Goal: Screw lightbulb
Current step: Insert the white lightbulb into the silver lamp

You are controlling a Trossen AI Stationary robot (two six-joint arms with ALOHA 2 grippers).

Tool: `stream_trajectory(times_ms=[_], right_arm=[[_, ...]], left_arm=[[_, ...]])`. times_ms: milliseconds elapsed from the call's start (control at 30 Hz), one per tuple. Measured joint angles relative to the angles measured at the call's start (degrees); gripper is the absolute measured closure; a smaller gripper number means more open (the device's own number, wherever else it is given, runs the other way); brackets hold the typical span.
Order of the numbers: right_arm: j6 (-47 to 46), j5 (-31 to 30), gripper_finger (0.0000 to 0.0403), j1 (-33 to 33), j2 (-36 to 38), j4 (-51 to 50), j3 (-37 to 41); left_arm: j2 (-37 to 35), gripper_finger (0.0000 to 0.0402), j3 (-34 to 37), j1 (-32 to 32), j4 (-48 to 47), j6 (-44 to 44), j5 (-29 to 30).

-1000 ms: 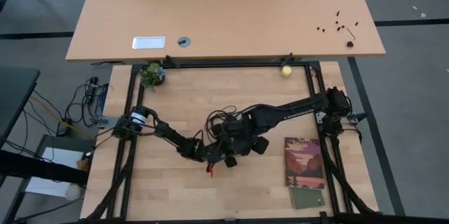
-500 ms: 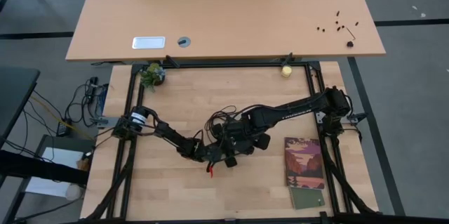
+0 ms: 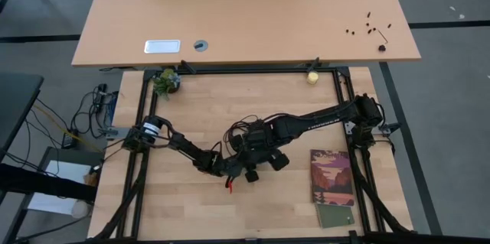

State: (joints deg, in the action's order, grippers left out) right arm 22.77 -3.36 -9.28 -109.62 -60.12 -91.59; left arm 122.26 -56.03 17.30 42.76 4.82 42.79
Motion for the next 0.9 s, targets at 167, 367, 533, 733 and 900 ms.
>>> stream_trajectory(times_ms=[167, 367, 533, 733, 900], right_arm=[[-18.62, 0.44, 0.0128, 0.75, 0.0, -0.15, 0.0], [-42.86, 0.42, 0.0143, 1.29, 0.0, 0.18, 0.02], [-61.8, 0.43, 0.0128, 1.29, 0.0, 0.25, 0.07], [-75.65, 0.66, 0.0125, 1.27, 0.0, 1.14, 0.09], [-80.91, 0.68, 0.013, 1.27, 0.0, 1.38, 0.09]], left_arm=[[0.0, 0.0223, 0.0, 0.0, 0.07, 0.12, 0.23], [0.02, 0.0223, 0.0, -0.02, 0.09, 0.6, 0.44], [0.02, 0.0223, 0.02, 0.0, 0.03, 2.02, 0.49], [0.04, 0.0223, 0.02, -0.02, -0.06, 3.93, 0.91], [0.04, 0.0223, 0.02, -0.02, -0.04, 4.18, 0.83]])
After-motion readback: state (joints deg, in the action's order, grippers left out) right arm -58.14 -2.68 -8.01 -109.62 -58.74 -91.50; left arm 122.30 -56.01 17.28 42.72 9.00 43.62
